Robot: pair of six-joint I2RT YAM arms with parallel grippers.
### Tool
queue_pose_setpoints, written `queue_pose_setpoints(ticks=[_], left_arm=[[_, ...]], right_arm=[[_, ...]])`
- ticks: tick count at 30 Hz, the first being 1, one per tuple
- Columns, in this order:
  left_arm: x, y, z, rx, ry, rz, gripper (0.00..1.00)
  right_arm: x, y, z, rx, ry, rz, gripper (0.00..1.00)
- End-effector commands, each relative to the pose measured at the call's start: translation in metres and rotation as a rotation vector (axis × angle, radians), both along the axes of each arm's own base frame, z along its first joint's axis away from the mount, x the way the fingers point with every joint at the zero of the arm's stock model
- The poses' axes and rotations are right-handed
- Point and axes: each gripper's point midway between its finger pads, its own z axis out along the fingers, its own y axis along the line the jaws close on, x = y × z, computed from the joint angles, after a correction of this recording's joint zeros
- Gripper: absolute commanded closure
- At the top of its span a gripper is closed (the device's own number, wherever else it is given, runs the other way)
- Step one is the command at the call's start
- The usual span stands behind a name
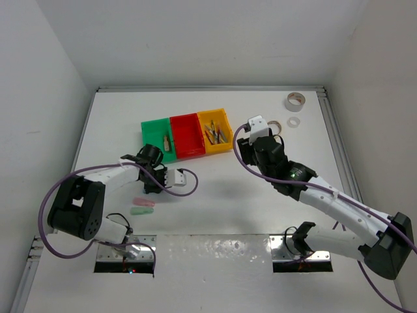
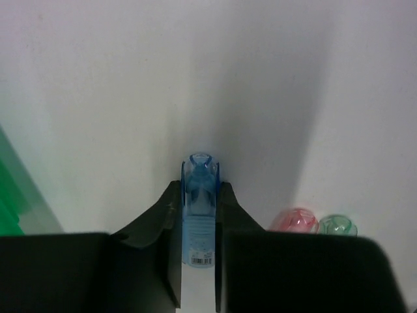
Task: Sort the stationery into containers
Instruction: Pick up the pen from the center of the board, then place the pen in the storage box.
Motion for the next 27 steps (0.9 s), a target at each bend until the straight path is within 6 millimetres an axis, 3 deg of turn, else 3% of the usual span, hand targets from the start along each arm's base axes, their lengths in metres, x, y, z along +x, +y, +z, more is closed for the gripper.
queue_pose_setpoints(ticks=[1,6,7,10,13,17,21,27], left_arm=[[0.005,-0.002,-0.006,0.010,0.001,0.018,1.00],[0.031,-0.019,0.020,-0.069,-0.025,0.142,1.00],[0.048,-0.027,0.039,-0.106,-0.062,0.171,1.00],[0.064,-0.043,0.078,-0.243,-0.050,0.316,1.00],[0.105,-0.057,0.145,-0.465,-0.076,0.545,1.00],[0.157,-0.041,0.188,-0.667,-0.095,0.925,1.00],[0.202,0.000,0.193,-0.671,-0.250,1.245,1.00],[0.226,0.013,0.145,-0.622,-0.212,1.408,1.00]], right_arm=[[0.000,-0.002,0.011,0.007,-0.038,-0.013,0.39],[0.000,-0.006,0.014,0.010,-0.050,-0.023,0.39],[0.000,-0.006,0.015,0.013,-0.052,-0.023,0.39],[0.000,-0.005,0.015,0.018,-0.055,-0.026,0.39],[0.001,-0.002,0.016,0.033,-0.058,-0.018,0.39],[0.003,0.002,0.014,0.034,-0.053,-0.010,0.40],[0.003,0.003,0.013,0.034,-0.049,-0.004,0.39],[0.002,-0.002,0.014,0.023,-0.059,-0.016,0.39]])
